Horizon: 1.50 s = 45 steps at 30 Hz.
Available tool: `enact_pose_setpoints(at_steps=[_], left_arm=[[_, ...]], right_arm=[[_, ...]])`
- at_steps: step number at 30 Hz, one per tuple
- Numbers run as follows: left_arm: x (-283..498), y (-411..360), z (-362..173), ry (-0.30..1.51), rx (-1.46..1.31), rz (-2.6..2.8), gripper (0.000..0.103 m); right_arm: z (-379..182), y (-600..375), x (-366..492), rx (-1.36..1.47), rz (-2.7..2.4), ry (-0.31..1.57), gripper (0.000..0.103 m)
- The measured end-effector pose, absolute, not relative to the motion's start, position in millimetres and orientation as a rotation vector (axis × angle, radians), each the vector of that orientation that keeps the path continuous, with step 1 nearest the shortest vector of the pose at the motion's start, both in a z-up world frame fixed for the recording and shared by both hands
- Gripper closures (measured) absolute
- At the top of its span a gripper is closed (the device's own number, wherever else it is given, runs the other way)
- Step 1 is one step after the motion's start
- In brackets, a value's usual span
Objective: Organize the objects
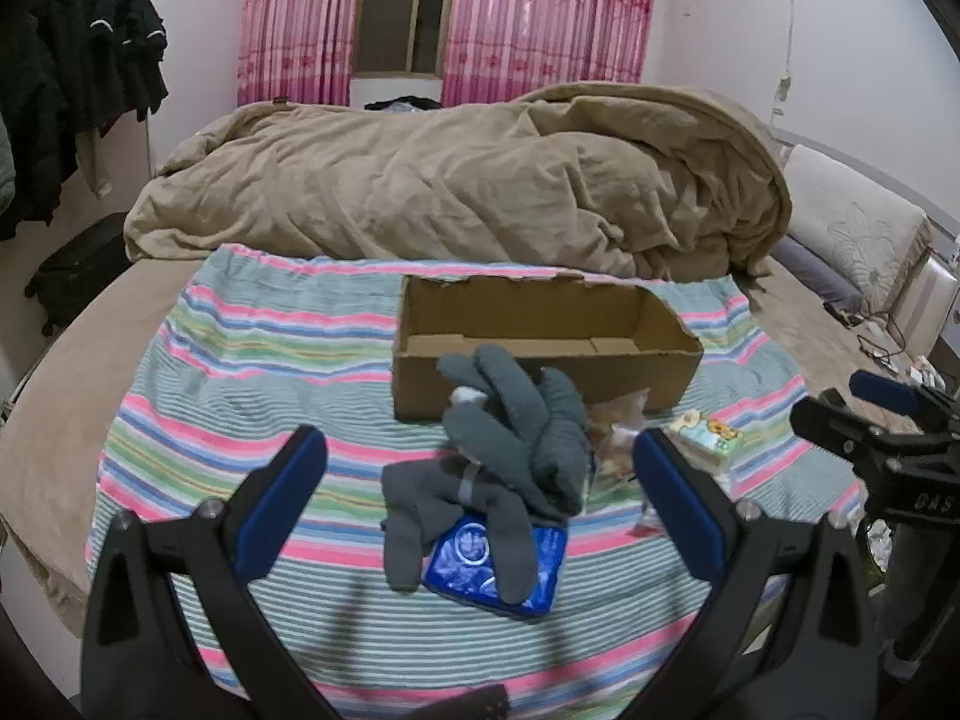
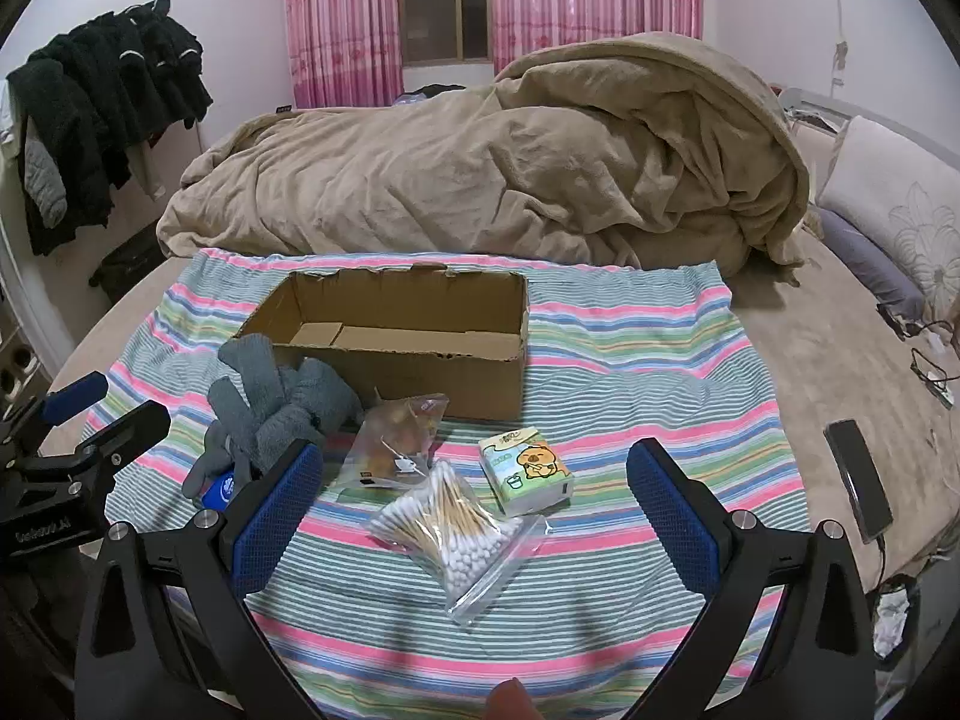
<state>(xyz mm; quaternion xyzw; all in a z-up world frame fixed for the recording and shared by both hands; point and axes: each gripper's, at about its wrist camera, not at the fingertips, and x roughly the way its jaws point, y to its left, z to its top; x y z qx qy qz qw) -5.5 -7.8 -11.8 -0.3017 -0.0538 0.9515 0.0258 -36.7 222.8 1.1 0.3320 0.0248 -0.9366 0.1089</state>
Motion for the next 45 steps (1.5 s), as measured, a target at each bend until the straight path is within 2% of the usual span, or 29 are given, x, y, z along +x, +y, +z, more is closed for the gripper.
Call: enact_pose_setpoints(at_steps=[45], left_arm=[[2.0, -8.1, -4.1, -0.187, -0.875, 2.948, 0.001]], right_arm=[[1.7, 219.7, -38.7, 0.988, -2.743, 0.07, 0.0]])
